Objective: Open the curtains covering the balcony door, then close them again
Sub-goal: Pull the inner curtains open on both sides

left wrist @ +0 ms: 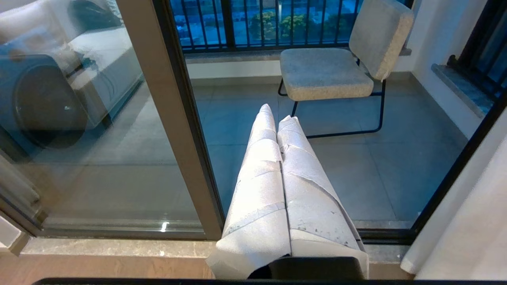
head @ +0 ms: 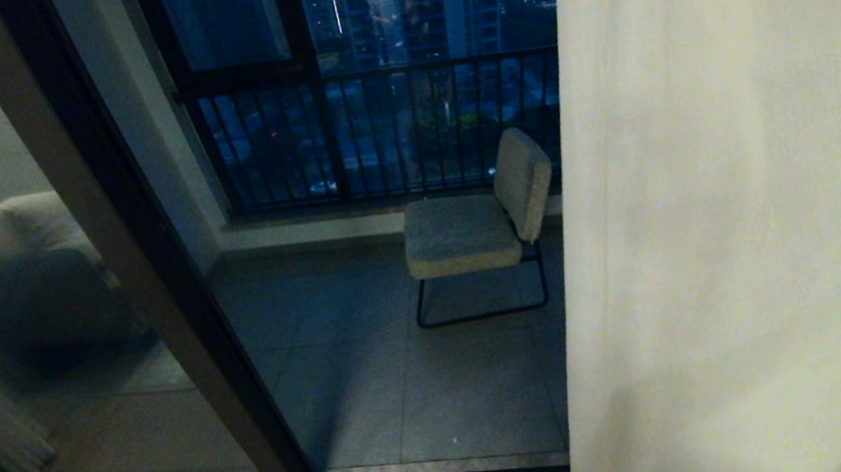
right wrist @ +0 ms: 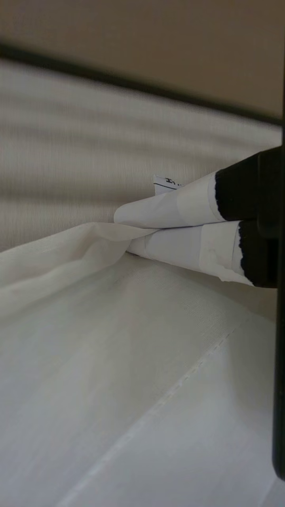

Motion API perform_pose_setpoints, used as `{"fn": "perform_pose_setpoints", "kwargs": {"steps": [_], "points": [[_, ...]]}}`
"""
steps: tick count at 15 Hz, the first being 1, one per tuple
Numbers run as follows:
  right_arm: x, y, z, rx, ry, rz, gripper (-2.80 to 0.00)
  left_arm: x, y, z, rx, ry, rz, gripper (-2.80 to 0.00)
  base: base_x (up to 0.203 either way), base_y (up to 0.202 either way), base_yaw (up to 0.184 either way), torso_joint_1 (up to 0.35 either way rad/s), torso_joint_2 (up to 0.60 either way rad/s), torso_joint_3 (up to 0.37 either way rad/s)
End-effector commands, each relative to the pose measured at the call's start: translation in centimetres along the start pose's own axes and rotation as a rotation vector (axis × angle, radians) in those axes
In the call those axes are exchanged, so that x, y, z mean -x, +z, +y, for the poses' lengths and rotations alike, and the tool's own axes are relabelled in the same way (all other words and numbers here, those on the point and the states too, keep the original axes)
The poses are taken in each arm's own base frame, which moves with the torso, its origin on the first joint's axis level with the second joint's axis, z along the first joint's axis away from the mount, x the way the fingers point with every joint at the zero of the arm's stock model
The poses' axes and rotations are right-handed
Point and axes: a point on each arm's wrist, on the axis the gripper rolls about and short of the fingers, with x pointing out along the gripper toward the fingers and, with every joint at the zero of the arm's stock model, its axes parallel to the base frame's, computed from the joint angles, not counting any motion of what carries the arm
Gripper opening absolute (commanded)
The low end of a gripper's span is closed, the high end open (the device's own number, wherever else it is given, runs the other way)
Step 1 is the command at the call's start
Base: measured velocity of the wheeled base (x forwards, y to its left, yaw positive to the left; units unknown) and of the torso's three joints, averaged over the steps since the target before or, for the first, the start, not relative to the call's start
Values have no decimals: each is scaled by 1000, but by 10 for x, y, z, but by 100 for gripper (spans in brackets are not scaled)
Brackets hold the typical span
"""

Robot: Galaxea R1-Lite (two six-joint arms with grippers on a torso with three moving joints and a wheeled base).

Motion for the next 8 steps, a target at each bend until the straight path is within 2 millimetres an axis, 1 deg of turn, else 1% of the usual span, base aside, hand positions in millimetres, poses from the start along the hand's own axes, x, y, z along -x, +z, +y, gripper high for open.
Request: {"fn": "perform_pose_setpoints", "kwargs": {"steps": [1,4,8], "points": [[-9,-9,-9,12,-27,13,-280,0,0,0,0,0,-1,-280,0,0,0,0,0,0],[-18,-14,-24,32,-70,14,-280,0,0,0,0,0,0,-280,0,0,0,0,0,0],[-28,-23,-39,32,-106,20,-280,0,0,0,0,0,-1,-280,0,0,0,0,0,0]]}}
